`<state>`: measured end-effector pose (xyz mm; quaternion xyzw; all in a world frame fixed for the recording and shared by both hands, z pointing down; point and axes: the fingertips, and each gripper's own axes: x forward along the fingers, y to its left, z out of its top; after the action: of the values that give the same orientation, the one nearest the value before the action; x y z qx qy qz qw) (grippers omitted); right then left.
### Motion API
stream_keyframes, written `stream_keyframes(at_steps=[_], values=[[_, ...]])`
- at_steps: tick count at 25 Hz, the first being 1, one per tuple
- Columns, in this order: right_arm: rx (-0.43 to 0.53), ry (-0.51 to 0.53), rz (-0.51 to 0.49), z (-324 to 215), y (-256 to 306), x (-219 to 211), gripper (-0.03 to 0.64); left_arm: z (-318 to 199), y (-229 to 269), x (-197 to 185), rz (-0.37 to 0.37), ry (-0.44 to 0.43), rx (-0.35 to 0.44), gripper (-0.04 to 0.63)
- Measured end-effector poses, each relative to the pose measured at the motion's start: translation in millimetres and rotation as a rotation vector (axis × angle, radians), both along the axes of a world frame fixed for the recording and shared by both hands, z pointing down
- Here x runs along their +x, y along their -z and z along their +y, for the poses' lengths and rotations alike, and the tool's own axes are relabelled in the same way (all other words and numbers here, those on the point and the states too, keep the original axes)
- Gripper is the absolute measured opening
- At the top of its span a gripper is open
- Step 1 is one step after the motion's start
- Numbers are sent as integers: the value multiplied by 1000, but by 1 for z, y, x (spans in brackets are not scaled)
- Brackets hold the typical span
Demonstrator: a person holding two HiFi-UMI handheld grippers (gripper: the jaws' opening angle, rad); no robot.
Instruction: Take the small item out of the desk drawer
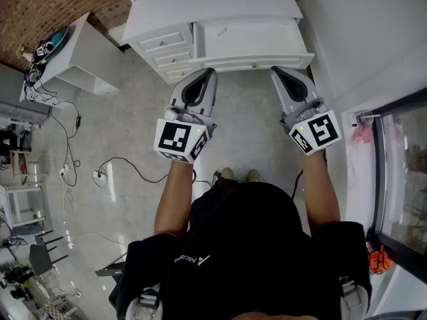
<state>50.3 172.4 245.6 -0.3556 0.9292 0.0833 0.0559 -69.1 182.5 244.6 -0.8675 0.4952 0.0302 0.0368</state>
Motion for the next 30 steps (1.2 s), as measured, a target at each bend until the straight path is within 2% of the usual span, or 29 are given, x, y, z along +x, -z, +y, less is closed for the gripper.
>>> stream_keyframes(at_steps=[12, 18, 25, 30], values=[[10, 20, -7, 6, 1, -8, 0, 6, 0, -7, 3, 6, 17, -2], [10, 32, -5, 7, 1, -18, 0, 1, 1, -21, 4, 52, 15, 2], [5, 34, 8, 8, -2, -28, 0, -6, -12, -33, -18, 68, -34, 114], [-2, 26, 23, 6, -6, -43, 0, -14, -18, -49, -21, 68, -46, 140]])
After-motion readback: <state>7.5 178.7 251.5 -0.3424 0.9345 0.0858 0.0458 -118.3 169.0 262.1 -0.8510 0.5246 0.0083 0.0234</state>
